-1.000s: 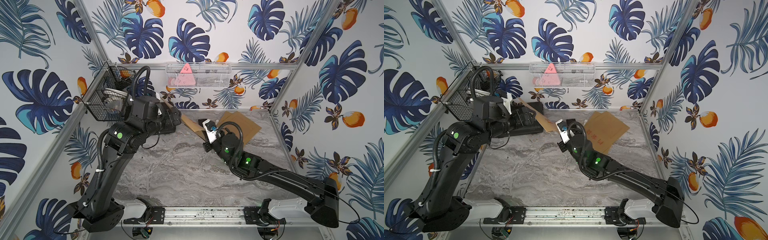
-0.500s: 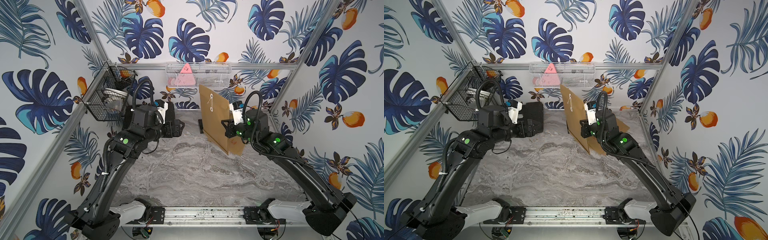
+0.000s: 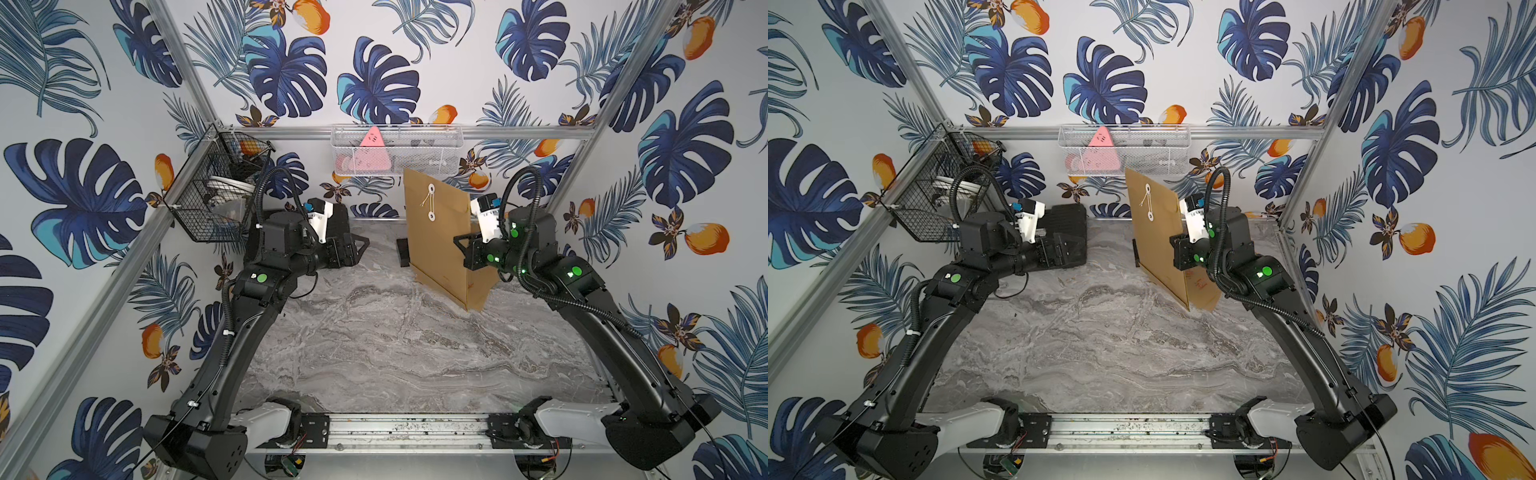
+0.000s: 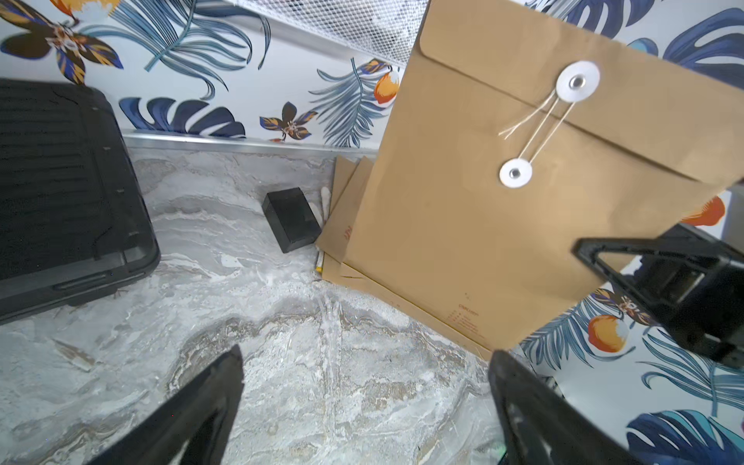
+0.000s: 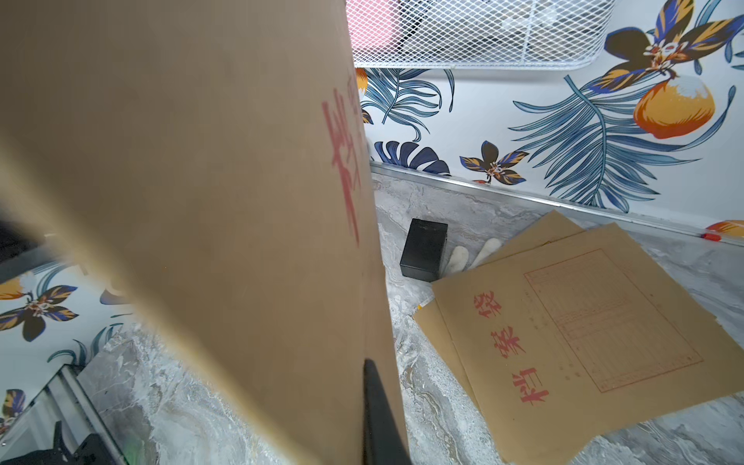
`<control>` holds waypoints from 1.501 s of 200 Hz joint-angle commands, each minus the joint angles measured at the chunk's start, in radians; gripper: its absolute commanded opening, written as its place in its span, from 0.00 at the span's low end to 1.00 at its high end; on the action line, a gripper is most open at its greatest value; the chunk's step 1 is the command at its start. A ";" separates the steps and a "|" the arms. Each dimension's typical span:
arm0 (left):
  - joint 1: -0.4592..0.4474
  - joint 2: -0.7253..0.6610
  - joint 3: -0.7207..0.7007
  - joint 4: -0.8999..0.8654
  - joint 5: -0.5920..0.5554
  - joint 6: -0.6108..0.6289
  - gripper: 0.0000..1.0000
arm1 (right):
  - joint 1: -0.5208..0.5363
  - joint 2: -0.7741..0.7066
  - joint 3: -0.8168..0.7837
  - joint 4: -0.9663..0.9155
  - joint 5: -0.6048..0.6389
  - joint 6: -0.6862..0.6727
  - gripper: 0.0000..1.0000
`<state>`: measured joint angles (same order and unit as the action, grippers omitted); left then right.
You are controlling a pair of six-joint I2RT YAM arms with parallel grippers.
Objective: Open the file bag
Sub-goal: Pick up the file bag from the file bag.
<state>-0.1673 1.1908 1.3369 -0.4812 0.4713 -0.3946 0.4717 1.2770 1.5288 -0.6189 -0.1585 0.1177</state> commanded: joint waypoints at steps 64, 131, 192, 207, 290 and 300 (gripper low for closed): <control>0.094 -0.001 -0.059 0.185 0.273 0.033 0.96 | -0.229 0.037 -0.063 0.247 -0.884 0.247 0.00; 0.094 -0.056 -0.032 0.135 0.374 0.175 0.95 | -0.225 -0.036 -0.110 0.389 -1.105 0.246 0.00; 0.092 -0.088 -0.055 0.373 0.637 0.025 0.81 | -0.198 -0.054 -0.117 0.432 -1.168 0.288 0.00; 0.090 -0.089 -0.074 0.517 0.696 -0.083 0.74 | -0.191 -0.062 -0.122 0.417 -1.143 0.288 0.00; 0.060 -0.095 -0.054 0.664 0.779 -0.207 0.38 | -0.179 -0.051 -0.117 0.337 -1.024 0.281 0.00; 0.050 -0.093 -0.039 0.587 0.773 -0.147 0.36 | -0.179 -0.051 -0.119 0.353 -1.029 0.293 0.00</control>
<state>-0.1017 1.0954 1.2682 0.1768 1.2152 -0.6247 0.2928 1.2243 1.4090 -0.2939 -1.1927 0.3962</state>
